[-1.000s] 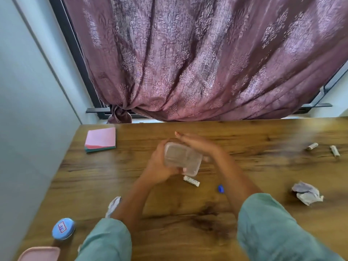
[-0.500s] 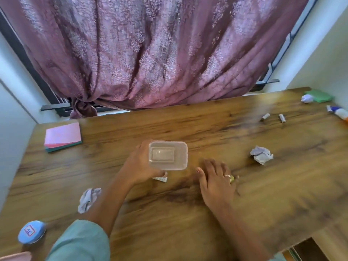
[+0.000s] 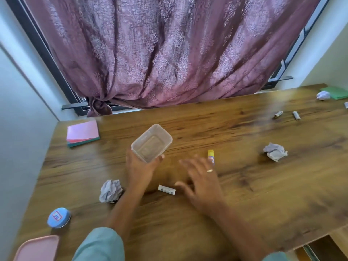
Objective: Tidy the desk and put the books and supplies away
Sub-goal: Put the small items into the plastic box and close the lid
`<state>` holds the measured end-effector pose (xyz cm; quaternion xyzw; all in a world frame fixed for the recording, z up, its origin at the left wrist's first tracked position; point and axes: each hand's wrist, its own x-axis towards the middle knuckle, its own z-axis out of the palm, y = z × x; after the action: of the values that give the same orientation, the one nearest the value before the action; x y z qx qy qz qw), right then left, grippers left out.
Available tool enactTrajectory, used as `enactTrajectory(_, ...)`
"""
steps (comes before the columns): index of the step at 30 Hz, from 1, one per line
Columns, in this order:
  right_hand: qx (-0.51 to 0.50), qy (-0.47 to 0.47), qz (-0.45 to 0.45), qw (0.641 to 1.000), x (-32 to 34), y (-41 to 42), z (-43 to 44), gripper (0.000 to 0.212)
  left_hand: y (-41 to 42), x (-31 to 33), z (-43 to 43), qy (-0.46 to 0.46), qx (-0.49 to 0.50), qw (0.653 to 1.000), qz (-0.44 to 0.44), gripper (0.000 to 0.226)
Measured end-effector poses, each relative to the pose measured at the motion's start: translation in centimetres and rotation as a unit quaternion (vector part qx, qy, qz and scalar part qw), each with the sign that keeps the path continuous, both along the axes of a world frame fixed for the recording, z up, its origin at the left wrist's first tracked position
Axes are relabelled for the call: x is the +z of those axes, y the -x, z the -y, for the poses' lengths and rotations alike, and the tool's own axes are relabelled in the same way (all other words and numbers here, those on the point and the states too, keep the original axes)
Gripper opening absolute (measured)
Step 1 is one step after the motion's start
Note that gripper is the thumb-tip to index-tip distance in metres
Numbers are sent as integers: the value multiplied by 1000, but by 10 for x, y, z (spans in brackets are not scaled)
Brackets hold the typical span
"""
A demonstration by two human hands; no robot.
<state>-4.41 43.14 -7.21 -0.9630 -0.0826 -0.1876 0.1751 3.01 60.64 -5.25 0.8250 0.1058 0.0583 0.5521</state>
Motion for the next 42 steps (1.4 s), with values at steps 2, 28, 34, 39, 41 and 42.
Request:
enactTrajectory(2,72,50,-22,996,-9,13,-25,57,-2,-2,-4,-5,-6,1000,0,78)
enactTrajectory(28,-39,46,-306,950,67,-82,-91,13,29,-17,-11,-74,-112,983,125,60)
enactTrajectory(34,38,79,-354,931,73,-80,-93,25,32,-16,-12,-76,-117,980,139,66)
enactTrajectory(39,9,46,-325,945,77,-64,-77,38,36,-15,-5,-77,-139,979,128,67)
enactTrajectory(41,20,18,-275,961,79,-56,-64,38,33,-12,6,-82,-153,976,127,67)
enactTrajectory(42,22,-4,-247,969,81,-53,-56,38,30,-8,14,-82,-159,976,122,66)
